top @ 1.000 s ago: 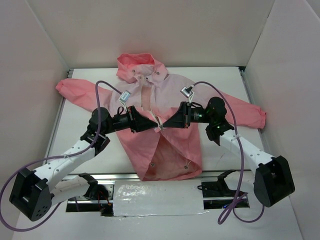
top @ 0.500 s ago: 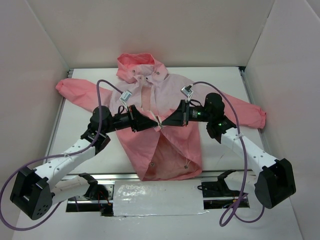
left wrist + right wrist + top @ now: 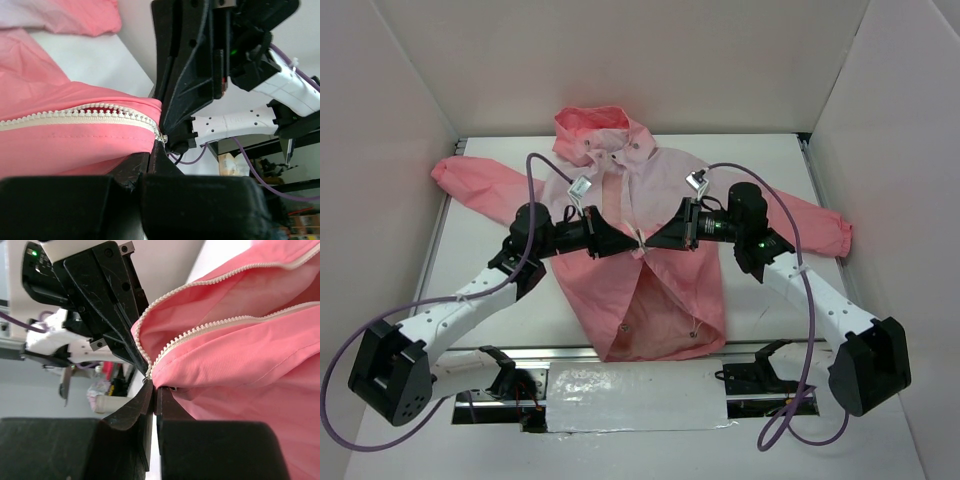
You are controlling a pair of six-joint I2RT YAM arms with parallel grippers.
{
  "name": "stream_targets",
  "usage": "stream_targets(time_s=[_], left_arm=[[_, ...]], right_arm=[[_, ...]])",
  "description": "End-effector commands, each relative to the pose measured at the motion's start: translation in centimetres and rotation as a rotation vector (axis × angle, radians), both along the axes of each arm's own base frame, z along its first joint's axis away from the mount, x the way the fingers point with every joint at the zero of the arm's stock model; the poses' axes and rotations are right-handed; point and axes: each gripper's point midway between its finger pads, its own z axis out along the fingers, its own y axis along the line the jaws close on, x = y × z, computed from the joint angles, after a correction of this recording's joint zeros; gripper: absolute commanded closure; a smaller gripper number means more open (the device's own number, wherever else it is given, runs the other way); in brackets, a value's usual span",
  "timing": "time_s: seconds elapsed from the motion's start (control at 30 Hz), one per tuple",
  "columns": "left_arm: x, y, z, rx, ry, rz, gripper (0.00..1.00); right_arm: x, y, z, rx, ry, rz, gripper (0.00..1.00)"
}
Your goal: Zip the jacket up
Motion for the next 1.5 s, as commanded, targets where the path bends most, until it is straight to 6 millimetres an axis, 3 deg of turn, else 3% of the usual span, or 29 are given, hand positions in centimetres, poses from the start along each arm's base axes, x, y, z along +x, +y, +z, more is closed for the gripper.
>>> stream_targets(time_s=[0.0, 0.4, 0.53, 0.7, 0.87, 1.0, 1.17, 1.3, 1.47], left_arm=[[-0.9, -1.1, -0.3, -0.014, 0.054, -0.084, 1.0], [-1.3, -1.3, -2.8, 0.008, 0.167, -0.116, 1.0], [-1.5, -1.3, -3.4, 0.021, 0.177, -0.126, 1.0], [-1.7, -1.2, -3.8, 0.039, 0.183, -0.131, 1.0], [-2.1, -1.2, -4.6, 0.047, 0.213, -0.151, 1.0], [-2.3, -1.1, -5.3, 0.061, 0.232, -0.151, 1.0], [-2.2, -1.1, -5.7, 0.078, 0.25, -0.151, 1.0], [-2.1, -1.3, -6.3, 0.083, 0.276, -0.155, 1.0], [-2.1, -1.4, -6.7, 0.079, 0.295, -0.158, 1.0]], right_arm=[[1.4, 0.1, 0.0, -0.024, -0.106, -0.041, 0.94], [1.1, -0.7, -3.4, -0.124, -0.084, -0.06, 0.65], [1.7, -1.4, -3.3, -0.175, -0.091, -0.12, 0.47], [2.7, -2.9, -2.9, -0.265, -0.09, -0.23, 0.33], [3.1, -4.2, -1.8, -0.303, -0.098, -0.319, 0.3], [1.8, -4.9, -1.3, -0.328, -0.056, -0.324, 0.29], [-2.0, -3.7, -0.2, -0.213, 0.074, -0.228, 0.3], [-4.8, -1.8, -0.4, -0.171, 0.165, -0.156, 0.34], [-6.4, 0.3, -1.0, -0.152, 0.23, -0.104, 0.36]])
